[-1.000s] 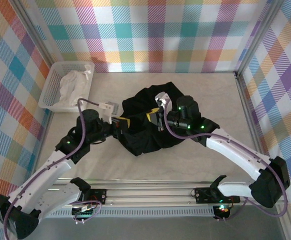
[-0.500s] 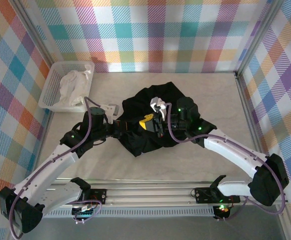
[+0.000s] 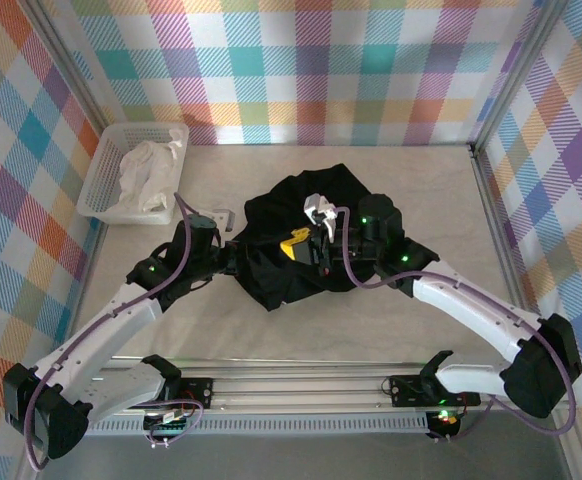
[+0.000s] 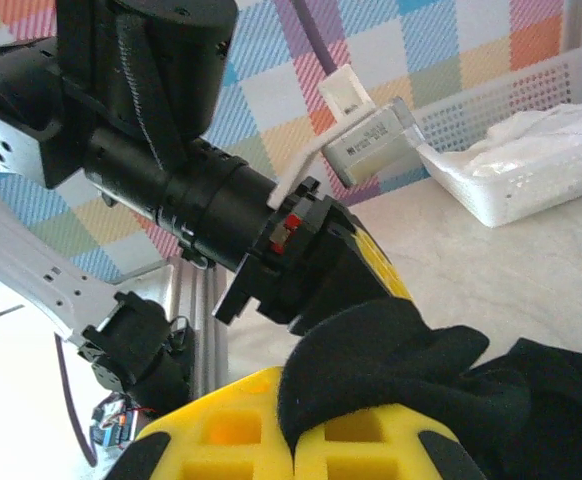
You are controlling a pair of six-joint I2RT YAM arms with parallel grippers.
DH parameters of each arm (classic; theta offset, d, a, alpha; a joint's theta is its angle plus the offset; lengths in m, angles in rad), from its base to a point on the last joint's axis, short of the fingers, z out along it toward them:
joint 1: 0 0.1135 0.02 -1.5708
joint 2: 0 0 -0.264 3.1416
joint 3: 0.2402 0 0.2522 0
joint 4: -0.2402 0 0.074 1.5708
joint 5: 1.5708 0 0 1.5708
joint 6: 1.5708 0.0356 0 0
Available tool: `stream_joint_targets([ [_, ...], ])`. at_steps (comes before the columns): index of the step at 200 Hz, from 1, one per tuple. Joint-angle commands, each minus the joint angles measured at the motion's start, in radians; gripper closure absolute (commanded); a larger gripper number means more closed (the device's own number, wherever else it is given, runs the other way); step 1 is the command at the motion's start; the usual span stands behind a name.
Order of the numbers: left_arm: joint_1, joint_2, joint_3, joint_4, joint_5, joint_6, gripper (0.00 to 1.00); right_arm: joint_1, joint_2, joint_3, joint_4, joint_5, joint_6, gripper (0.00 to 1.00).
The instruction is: Fold the inside-out t-shirt
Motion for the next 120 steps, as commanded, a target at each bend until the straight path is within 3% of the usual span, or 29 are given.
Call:
stream_joint_targets([
  [1,0.005,-0.026,0.000,-0.009,0.031,0.003,1.00,0.005,-0.034,0.047,-0.104,0.132,-0.088,1.00],
  [27,0.011,-0.099,-0.020,0.002,0.102,0.008,1.00,0.005,-0.023,0.096,-0.235,0.337,-0.110,1.00],
  [56,0.014,-0.181,-0.064,0.085,0.301,0.021,1.00,0.001,0.031,0.187,-0.389,0.534,-0.071,1.00],
  [95,-0.003,-0.162,-0.075,0.121,0.486,0.043,1.00,-0.027,0.090,0.279,-0.516,0.605,-0.033,1.00],
  [120,-0.097,-0.085,-0.050,0.075,0.426,0.100,1.00,-0.050,0.111,0.322,-0.557,0.604,-0.026,1.00],
])
